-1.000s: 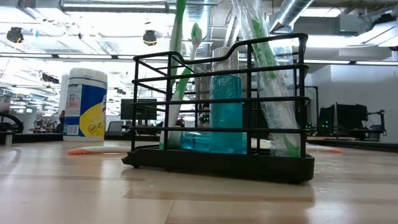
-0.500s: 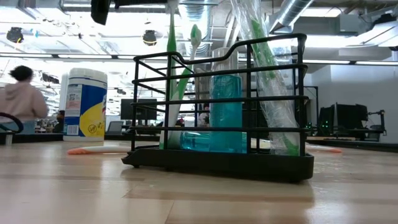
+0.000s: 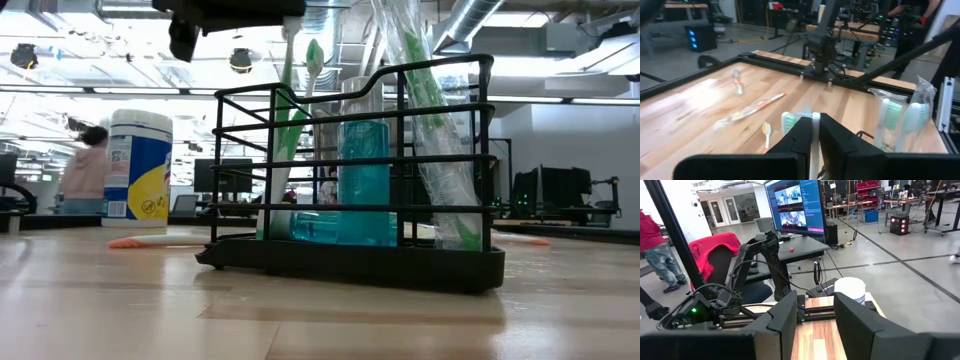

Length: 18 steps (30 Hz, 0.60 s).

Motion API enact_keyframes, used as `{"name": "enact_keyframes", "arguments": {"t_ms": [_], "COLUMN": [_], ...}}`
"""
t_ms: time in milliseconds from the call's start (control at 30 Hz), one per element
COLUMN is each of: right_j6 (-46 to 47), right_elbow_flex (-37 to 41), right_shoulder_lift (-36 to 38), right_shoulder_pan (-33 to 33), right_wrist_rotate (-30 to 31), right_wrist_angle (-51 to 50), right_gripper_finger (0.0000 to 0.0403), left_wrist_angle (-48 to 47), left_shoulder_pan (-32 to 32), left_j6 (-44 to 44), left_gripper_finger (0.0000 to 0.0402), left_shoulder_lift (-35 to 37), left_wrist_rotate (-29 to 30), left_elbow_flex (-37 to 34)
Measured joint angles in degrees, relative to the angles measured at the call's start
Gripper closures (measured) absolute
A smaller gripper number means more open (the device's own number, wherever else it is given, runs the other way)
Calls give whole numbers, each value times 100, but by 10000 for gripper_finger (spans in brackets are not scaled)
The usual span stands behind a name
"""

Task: Pick & Place toothbrushing station
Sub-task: Put the green toothbrush into the black wire organizer, then put the orange toothbrush into the black wire organizer

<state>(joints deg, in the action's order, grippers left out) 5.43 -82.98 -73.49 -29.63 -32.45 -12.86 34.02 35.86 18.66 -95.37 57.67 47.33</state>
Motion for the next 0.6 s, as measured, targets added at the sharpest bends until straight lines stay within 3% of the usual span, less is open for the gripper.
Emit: {"name": "enact_keyframes", "arguments": {"t_ms": [233, 600], "right_j6": [6, 9], "right_elbow_flex": [0, 1], "right_shoulder_lift": [0, 0], "right_shoulder_pan": [-1, -2], "right_wrist_rotate": [-2, -7], "right_wrist_angle": [0, 0], "right_gripper_finger": [281, 281], "left_wrist_angle": [0, 88], "left_shoulder_pan": [-142, -202], "left_j6": [37, 550], "left_gripper_finger": [341, 242], "left_shoulder_lift": [0, 35], "left_wrist_rotate": [-552, -453], "left_elbow_flex": [-17, -210]}}
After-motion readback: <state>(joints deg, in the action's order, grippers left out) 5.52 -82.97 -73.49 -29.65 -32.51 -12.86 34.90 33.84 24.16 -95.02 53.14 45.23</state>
